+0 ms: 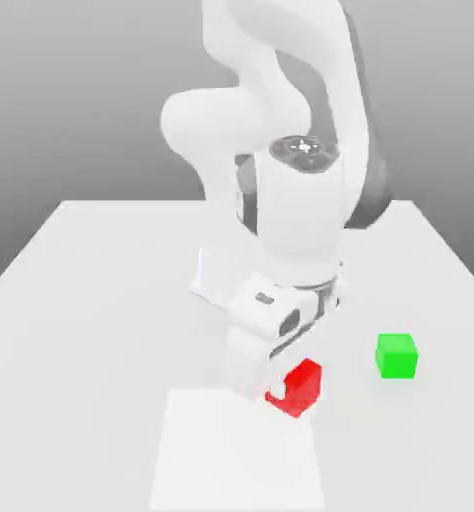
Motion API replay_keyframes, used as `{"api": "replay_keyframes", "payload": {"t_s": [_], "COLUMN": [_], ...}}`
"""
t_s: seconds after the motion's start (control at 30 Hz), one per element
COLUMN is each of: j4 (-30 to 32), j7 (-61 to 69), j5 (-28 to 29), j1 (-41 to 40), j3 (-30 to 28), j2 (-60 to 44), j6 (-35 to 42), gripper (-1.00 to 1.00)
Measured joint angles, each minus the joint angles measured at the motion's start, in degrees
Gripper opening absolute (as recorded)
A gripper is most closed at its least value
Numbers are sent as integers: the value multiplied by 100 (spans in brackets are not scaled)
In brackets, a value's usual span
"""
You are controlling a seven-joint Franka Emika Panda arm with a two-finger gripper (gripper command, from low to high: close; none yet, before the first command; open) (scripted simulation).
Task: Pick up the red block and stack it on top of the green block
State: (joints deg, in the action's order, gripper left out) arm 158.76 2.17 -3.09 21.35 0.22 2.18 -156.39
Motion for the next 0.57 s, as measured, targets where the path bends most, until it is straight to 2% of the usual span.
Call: {"api": "replay_keyframes", "payload": {"t_s": [0.23,0.37,0.47,0.5,0.57], "j4": [608,683,665,658,658], "j7": [1431,1549,1351,1275,1275], "j5": [-148,14,320,432,432], "j1": [1384,1570,1604,1589,1563], "j3": [782,978,887,871,872], "j2": [902,413,-197,-371,-371], "j6": [282,-285,-869,-1035,-1035], "gripper": [-100,-100,-100,100,100]}}
